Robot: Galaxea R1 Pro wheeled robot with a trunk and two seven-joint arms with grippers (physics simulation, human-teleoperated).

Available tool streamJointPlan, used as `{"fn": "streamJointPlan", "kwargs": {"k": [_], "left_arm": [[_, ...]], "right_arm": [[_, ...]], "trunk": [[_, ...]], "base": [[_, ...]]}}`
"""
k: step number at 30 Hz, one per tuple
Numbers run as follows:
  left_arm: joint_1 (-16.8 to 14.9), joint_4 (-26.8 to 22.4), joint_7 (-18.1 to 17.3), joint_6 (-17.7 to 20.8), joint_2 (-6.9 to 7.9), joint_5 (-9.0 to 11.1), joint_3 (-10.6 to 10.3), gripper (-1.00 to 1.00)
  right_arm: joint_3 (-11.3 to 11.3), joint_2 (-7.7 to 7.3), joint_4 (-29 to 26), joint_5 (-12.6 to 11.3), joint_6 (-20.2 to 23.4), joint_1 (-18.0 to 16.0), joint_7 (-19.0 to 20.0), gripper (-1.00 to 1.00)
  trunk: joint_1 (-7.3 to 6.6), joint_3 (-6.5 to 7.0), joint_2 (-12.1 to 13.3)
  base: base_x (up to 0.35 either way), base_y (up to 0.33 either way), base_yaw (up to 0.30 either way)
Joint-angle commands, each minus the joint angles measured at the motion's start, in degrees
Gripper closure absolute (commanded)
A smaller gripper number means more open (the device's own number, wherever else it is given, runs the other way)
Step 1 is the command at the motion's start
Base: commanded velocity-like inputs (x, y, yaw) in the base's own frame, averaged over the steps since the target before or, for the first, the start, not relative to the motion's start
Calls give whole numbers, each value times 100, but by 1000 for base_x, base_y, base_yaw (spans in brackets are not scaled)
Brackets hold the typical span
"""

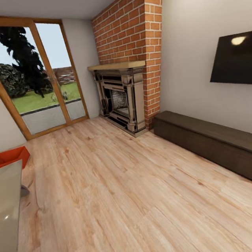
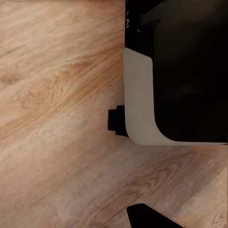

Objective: Move the two storage containers from the living room to the garage. In the garage, place one container on the floor and stack the other container on top of it (either order is fine).

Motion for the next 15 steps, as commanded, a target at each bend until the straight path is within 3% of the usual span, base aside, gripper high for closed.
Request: {"fn": "streamJointPlan", "kwargs": {"k": [1,15], "left_arm": [[-2,-3,-22,18,2,40,-11,-100],[1,-5,-22,18,2,41,-13,-100]], "right_arm": [[52,5,14,-44,-24,-5,-8,-100],[52,12,14,-46,-31,-5,-8,-100]], "trunk": [[3,-5,-3],[3,-5,-3]], "base": [[321,0,0],[321,0,11]]}}
